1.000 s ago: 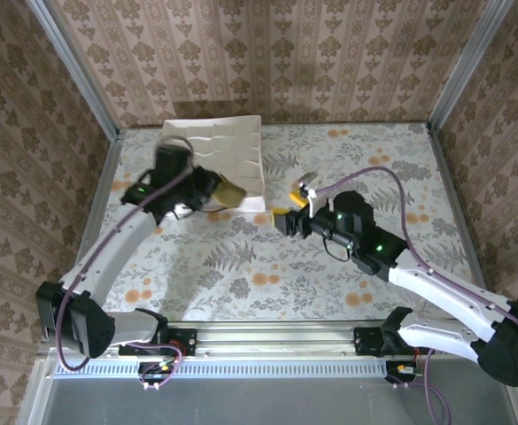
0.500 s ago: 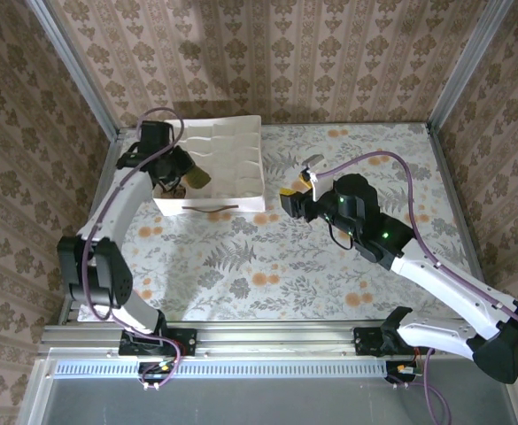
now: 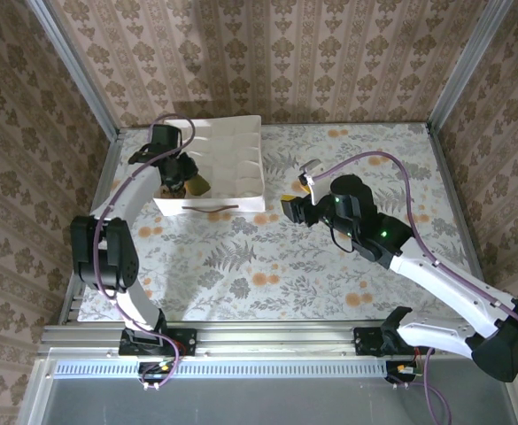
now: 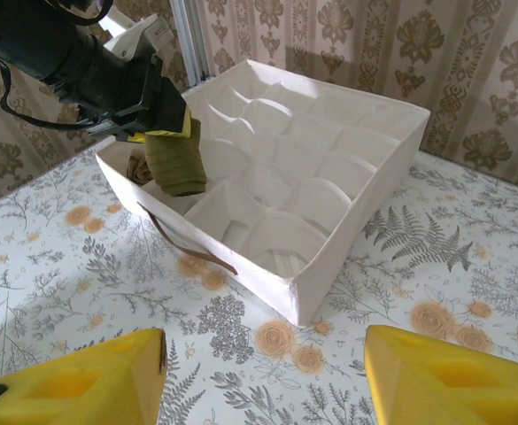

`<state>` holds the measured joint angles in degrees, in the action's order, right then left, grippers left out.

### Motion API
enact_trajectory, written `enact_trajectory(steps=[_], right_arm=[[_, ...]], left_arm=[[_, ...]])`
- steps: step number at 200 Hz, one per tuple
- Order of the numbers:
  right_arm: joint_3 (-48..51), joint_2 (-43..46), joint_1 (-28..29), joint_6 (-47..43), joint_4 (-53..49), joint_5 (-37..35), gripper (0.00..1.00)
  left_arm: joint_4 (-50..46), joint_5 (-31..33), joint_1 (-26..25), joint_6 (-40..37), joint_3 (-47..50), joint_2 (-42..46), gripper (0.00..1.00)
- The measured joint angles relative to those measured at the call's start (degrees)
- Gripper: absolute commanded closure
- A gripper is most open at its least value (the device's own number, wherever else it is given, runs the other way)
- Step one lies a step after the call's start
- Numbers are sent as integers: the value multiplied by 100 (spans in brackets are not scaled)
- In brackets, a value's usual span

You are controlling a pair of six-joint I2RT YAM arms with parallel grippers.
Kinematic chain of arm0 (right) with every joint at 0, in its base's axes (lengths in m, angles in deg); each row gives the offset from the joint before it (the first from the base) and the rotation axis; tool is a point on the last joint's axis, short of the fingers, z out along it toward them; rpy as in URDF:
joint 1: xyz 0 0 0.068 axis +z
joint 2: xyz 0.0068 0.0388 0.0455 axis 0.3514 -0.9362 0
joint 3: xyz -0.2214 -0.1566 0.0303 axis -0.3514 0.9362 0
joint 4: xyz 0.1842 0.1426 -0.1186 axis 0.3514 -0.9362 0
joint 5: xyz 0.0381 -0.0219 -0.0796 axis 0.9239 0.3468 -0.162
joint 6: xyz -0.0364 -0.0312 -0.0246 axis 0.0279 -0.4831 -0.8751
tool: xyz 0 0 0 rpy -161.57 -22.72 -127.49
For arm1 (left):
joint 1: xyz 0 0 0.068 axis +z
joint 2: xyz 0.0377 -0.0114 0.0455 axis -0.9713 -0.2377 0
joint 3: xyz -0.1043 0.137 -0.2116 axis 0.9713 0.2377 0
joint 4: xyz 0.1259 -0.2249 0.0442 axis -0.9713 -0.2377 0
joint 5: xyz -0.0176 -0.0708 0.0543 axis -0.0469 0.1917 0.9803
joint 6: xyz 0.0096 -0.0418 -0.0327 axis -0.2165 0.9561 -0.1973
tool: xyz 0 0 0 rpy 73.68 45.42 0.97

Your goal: Roll the socks

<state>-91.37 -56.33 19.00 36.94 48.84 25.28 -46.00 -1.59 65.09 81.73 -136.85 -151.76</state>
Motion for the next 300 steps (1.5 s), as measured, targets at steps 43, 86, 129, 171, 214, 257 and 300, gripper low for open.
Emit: enact_trajectory(steps=[43, 86, 129, 171, 214, 257, 300], right_arm=[[-98, -133, 0, 0, -85, 2, 40], [-116, -177, 0, 0, -107, 2, 40], [-116, -177, 0, 0, -131, 0, 40], [-116, -177, 0, 4, -236, 2, 37], [-138, -177, 0, 4, -295, 11, 27], [-271, -166, 0, 133, -304, 472, 0], [-275, -74, 0, 341, -304, 459, 0]], left_arm=[[76, 197, -48, -282, 33, -293, 100], [236, 734, -428, -573, 118, -328, 100], [809, 1709, -951, -769, 809, -275, 100], [1158, 2188, -1043, -789, 1279, -101, 64], [782, 2365, -1056, -527, 1209, 483, 19], [79, 2173, -973, -205, 507, 1292, 1], [9, 1161, -367, 37, 1064, 2830, 0]])
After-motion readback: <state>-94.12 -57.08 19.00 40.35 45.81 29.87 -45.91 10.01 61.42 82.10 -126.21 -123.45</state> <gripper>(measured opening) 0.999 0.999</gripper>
